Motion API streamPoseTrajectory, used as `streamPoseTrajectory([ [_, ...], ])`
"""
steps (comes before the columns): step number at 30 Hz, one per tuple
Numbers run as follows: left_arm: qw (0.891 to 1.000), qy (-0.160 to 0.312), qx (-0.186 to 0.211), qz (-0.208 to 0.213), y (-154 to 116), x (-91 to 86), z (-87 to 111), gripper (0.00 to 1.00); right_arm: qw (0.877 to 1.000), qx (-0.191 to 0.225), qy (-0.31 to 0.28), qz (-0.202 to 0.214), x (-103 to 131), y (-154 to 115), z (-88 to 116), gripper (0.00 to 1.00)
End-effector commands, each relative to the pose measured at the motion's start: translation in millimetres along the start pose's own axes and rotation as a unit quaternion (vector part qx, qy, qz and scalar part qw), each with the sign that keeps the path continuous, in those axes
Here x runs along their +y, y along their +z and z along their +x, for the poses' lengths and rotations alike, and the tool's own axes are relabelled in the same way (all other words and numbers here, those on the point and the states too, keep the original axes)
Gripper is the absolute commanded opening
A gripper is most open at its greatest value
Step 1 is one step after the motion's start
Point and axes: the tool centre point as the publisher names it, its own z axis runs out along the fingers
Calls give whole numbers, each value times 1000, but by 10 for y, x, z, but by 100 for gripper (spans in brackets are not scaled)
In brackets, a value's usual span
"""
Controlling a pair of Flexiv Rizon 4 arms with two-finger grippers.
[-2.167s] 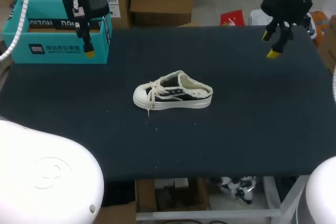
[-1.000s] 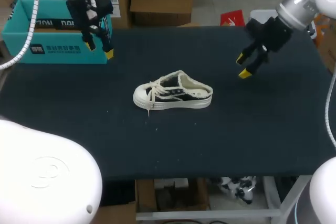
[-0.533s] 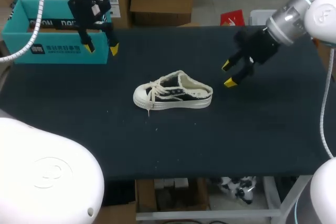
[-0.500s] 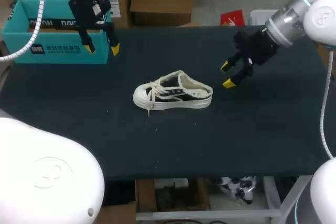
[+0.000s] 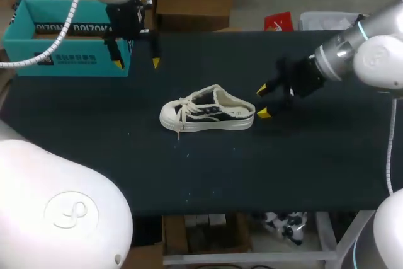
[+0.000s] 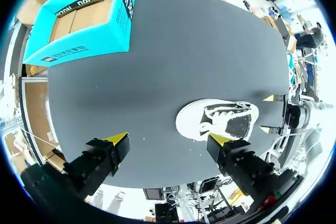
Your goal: Open the shoe tongue, take the insole out of the shoe, put the insole back into the shoe, and pack the shoe into the shoebox
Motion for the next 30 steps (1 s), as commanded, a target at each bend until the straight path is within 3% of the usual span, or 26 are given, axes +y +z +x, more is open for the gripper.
streamPoseTrajectory([
  [1, 1000, -7, 18, 3, 36, 30, 19, 100, 1000, -2, 3, -17, -112, 122, -25, 100],
  [16, 1000, -11, 20, 9, 191, 89, 335, 100, 998, 14, -5, -67, -112, 447, -83, 100],
  [30, 1000, -11, 15, 4, 277, 78, 452, 100, 995, 8, -11, -103, -81, 646, -11, 100],
])
